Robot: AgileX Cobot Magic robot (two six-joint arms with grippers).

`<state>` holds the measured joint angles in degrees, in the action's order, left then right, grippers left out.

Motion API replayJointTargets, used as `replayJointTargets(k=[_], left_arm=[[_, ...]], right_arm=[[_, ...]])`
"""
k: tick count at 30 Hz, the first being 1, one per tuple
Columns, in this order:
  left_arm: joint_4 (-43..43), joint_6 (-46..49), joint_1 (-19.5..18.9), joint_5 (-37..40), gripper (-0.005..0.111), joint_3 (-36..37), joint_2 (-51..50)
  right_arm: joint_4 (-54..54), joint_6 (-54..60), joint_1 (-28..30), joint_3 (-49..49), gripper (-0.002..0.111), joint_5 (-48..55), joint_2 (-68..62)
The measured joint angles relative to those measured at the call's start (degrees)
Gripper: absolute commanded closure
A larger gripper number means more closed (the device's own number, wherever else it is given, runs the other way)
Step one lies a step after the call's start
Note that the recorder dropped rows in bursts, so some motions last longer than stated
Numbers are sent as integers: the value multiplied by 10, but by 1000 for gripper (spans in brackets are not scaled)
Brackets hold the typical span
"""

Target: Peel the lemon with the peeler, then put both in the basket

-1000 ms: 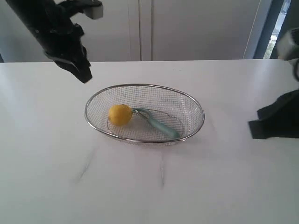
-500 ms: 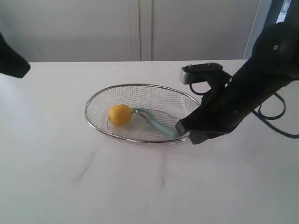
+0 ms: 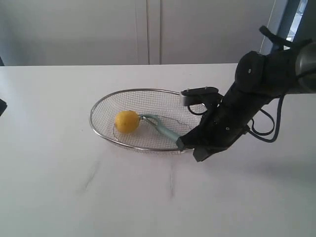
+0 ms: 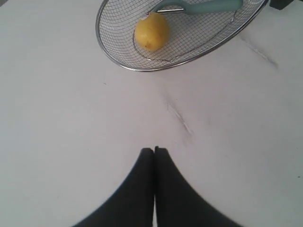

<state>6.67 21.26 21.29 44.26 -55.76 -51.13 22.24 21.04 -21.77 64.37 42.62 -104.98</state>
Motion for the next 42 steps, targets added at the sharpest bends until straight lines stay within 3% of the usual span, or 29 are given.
replayJointTargets(k=[16, 26, 32, 42], left_arm=[[-1, 0, 0, -10, 107, 3, 0], [-5, 0, 0, -12, 107, 3, 0], [-16, -19, 0, -12, 107, 3, 33], [-86, -125, 0, -12, 107, 10, 171]], right_arm=[[-69, -69, 0, 0, 108, -97, -4], [-89, -83, 0, 19, 108, -95, 13], [-129, -114, 0, 17, 108, -61, 124], [-219, -207, 0, -69, 108, -56, 429]])
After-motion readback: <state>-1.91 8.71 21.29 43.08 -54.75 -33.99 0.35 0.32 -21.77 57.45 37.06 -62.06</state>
